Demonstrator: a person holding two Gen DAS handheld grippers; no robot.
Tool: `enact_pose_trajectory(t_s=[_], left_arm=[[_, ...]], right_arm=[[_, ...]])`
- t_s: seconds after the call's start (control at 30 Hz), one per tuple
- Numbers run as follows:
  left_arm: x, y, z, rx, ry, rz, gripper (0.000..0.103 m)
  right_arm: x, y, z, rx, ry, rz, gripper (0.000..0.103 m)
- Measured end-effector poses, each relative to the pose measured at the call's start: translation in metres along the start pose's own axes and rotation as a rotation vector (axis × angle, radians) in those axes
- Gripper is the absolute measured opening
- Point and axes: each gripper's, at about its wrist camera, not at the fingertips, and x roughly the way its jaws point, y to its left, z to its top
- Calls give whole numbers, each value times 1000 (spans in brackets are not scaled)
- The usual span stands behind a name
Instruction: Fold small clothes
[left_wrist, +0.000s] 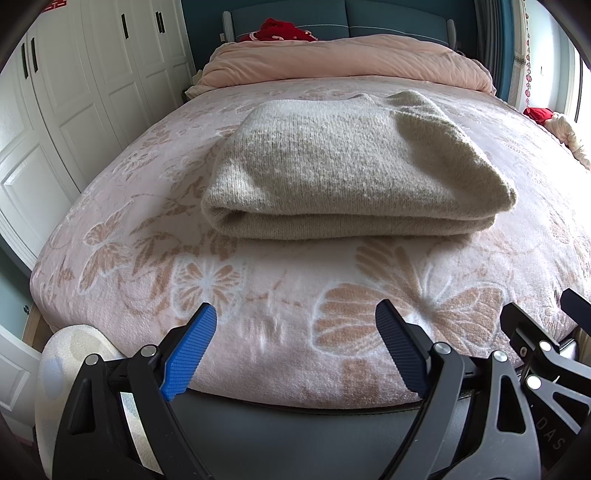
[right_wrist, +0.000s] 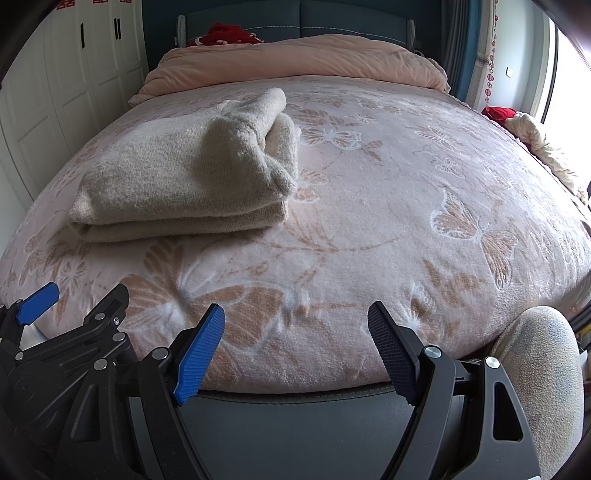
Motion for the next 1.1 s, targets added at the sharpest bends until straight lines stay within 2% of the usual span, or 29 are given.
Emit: enact_pose_trajectory(t_s=[1.1], left_arm=[[5,12,-3,-29,9,8,85]], right_arm=[[0,9,4,-5,-14,-9,78]])
